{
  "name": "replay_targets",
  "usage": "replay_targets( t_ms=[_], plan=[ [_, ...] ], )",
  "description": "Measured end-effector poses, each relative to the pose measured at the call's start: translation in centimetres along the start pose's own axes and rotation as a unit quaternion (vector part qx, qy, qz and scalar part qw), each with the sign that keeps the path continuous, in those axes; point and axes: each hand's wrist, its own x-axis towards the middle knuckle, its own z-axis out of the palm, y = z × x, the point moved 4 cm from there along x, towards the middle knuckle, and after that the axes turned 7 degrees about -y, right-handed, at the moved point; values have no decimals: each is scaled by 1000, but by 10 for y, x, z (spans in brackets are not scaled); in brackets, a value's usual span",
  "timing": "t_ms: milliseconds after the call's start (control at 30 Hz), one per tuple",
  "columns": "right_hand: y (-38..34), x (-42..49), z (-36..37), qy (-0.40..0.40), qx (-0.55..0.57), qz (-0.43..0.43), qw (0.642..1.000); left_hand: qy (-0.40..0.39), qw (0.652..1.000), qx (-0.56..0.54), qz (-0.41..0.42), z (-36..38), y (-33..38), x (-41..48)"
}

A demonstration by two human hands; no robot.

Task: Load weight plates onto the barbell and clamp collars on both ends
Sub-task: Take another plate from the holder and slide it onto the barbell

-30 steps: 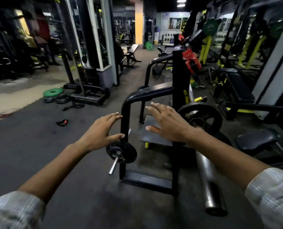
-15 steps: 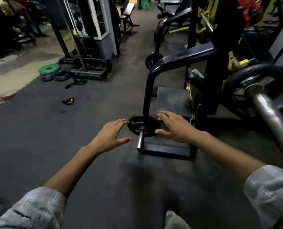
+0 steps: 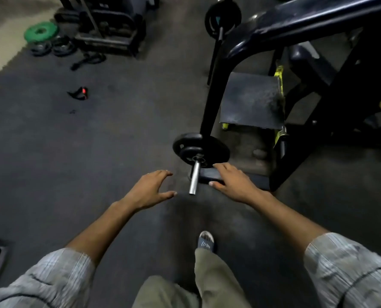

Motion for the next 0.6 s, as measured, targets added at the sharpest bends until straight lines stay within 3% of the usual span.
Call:
replay_targets(
  t_ms=[300,600],
  plan=[
    [54,123,43,-9,95,62,994,-40,996,-78,-18,27,-49,136],
    [70,183,86,92,130,109,981,7,988,-151,-13,41,-69,235]
  ],
)
